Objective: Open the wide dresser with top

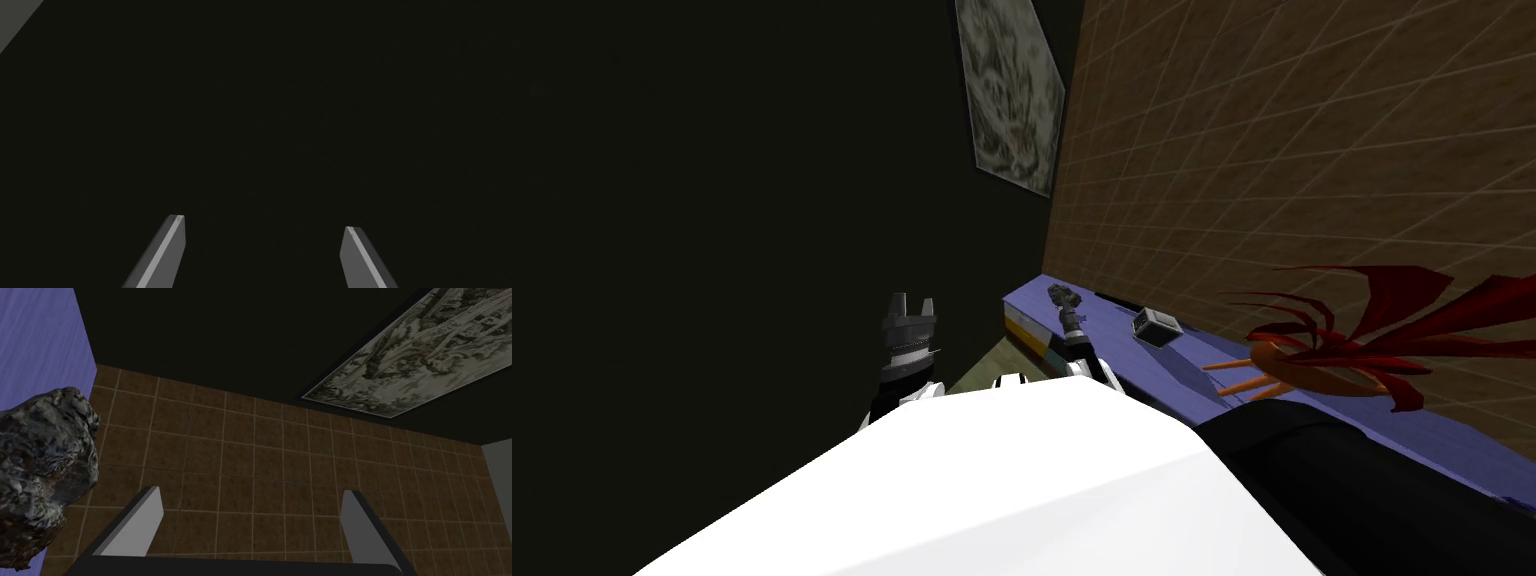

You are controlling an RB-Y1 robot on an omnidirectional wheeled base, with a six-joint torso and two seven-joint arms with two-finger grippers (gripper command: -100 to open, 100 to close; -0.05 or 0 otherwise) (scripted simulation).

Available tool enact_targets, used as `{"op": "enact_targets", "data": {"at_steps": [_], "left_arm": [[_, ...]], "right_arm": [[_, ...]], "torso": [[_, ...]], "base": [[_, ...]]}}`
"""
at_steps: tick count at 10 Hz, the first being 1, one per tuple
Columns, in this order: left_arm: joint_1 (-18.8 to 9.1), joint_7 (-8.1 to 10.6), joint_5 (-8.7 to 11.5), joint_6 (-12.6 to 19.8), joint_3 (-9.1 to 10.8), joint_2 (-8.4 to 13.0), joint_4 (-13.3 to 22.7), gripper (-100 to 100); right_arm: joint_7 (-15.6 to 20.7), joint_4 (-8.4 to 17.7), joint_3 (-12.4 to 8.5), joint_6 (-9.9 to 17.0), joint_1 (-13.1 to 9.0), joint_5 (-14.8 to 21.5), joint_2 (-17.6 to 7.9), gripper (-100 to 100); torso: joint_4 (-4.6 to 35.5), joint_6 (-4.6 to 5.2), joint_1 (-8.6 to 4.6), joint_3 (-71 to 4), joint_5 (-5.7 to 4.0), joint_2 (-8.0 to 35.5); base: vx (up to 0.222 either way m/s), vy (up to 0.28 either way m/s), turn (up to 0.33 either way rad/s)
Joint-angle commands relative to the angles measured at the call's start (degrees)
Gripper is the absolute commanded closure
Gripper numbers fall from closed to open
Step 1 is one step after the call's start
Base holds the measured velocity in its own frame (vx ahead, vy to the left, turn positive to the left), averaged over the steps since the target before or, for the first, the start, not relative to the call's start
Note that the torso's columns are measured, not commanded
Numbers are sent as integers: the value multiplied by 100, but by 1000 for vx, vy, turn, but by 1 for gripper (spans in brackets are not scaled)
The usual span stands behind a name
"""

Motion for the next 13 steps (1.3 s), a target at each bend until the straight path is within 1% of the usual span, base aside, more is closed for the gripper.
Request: {"op": "enact_targets", "data": {"at_steps": [1,2,3,4,5,6,7,8,9,10,11,12,13], "left_arm": [[0,0,0,0,0,0,0,0],[0,0,0,0,0,0,0,0],[0,0,0,0,0,0,0,0],[1,0,0,0,0,0,0,0],[0,0,0,0,0,0,0,0],[1,0,0,0,1,0,0,0],[0,0,0,0,0,0,0,0],[1,0,0,0,1,0,0,0],[1,0,0,0,1,0,0,0],[0,0,0,0,0,0,0,0],[1,0,0,0,1,0,0,0],[1,0,0,0,1,0,0,0],[0,0,0,0,0,0,0,0]], "right_arm": [[-10,408,90,425,-117,276,-132,-100],[-13,551,174,629,-174,489,-198,-100],[-13,684,174,769,-174,490,-198,-100],[-16,898,264,912,-234,720,-256,-100],[-16,977,264,1057,-234,720,-256,-100],[-19,1184,360,1221,-298,963,-306,-100],[-19,1284,360,1332,-298,963,-306,-100],[-19,1284,360,1421,-298,963,-306,-100],[-22,1592,460,1614,-366,1216,-350,-100],[-22,1603,460,1732,-366,1216,-350,-100],[-22,1603,460,1770,-366,1216,-350,-100],[-25,1889,564,1975,-437,1477,-388,-100],[-25,1932,564,2116,-437,1477,-388,-100]], "torso": [[1,4,-7,1,-1,3],[1,0,-3,2,-1,3],[-2,1,1,-4,1,-7],[-1,6,-6,-2,0,0],[1,0,-6,1,-1,1],[1,4,-8,2,-1,5],[0,0,-1,0,-1,0],[0,4,-5,0,0,2],[2,5,-15,4,-3,8],[0,-1,-4,0,-2,0],[0,3,-5,-1,0,0],[2,4,-11,3,-2,7],[1,-2,2,1,0,1]], "base": [[20,46,185],[55,67,281],[44,55,97],[38,56,183],[36,45,125],[45,60,217],[42,53,122],[19,24,-11],[41,47,207],[39,39,133],[13,15,-4],[26,47,233],[37,42,135]]}}
